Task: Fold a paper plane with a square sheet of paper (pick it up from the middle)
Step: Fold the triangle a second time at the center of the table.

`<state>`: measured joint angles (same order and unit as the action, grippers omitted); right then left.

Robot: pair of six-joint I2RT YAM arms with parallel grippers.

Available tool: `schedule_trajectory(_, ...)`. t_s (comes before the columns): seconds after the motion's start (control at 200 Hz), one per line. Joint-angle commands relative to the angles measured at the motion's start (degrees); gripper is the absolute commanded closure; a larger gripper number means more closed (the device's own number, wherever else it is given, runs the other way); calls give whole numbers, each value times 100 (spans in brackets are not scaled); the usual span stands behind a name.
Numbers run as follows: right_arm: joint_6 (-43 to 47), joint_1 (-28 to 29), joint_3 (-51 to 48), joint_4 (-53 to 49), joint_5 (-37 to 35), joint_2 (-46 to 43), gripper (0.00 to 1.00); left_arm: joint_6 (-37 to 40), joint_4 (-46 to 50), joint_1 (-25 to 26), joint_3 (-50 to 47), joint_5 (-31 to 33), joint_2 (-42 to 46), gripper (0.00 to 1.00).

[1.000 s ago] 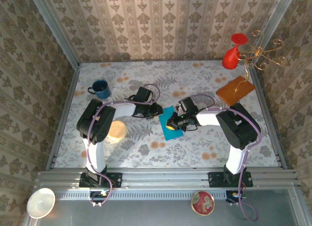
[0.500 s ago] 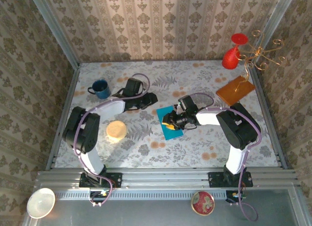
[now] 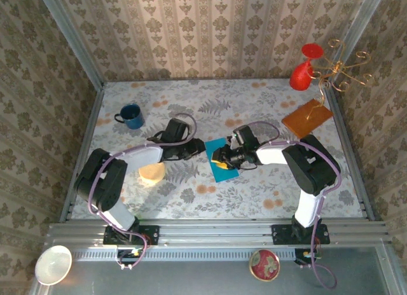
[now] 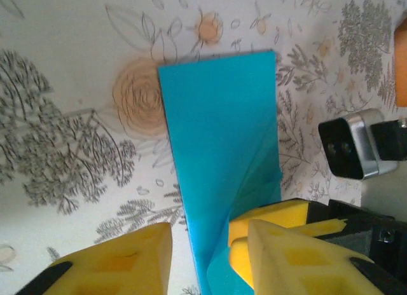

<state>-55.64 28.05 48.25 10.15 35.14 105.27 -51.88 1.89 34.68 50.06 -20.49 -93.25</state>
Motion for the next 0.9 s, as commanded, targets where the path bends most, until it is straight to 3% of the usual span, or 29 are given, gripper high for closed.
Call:
schedule_trajectory(0.0,88,-54,-306,-498,-413,264,62,-236,-229,188,-117,205,169,70)
schedule_trajectory(0.45,222,-63,-177,-997,-557,562,98,-363,-457,795,74,146,-418,97)
schedule_trajectory(0.51,231,-63,-137,-1071,-588,582,100,-304,-333,827,170,155,-509,100)
schedule_trajectory(0.895,186,-63,-105,-1157,-637,609,100,-55,685,918,770,414,-1034,100)
